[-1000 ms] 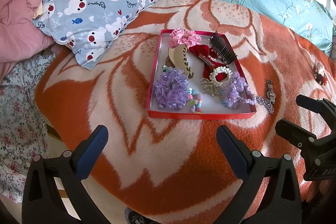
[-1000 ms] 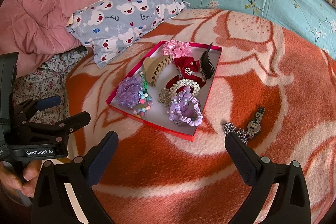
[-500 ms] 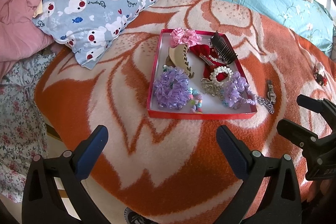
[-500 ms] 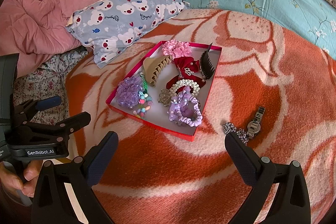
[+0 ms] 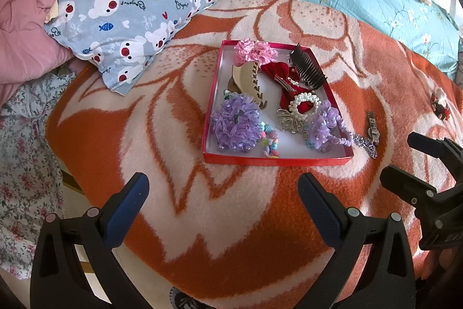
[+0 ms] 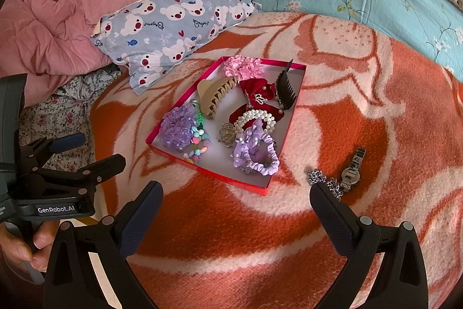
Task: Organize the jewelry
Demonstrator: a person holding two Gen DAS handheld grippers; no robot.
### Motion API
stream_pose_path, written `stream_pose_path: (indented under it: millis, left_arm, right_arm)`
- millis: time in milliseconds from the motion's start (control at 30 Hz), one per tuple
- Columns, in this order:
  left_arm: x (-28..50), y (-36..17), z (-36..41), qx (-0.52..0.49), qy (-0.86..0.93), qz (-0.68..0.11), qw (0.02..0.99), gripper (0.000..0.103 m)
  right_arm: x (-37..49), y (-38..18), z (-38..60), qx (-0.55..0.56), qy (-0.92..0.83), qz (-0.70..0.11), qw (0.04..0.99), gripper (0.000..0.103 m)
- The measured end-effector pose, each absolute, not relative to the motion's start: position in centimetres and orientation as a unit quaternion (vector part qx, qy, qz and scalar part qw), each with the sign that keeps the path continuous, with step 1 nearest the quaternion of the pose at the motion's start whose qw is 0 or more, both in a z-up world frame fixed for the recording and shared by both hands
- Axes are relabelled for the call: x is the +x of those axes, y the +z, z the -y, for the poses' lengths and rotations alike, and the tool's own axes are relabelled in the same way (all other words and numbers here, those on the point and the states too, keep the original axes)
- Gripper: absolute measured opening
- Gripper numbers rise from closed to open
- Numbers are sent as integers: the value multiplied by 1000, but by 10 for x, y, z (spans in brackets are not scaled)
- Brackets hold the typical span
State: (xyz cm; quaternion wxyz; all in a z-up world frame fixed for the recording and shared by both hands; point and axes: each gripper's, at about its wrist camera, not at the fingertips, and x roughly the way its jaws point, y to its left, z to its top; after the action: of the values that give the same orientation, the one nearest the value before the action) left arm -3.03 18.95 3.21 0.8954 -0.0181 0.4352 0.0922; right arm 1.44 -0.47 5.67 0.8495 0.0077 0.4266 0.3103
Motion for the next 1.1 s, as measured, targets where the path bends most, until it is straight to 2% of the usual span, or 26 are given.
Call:
stream_pose_path:
  millis: [1100]
  left_arm:
    - [-17,22,-189,-17,91,-443,892,103]
  right_arm:
    - [26,47,7,16,308,-434,846,102]
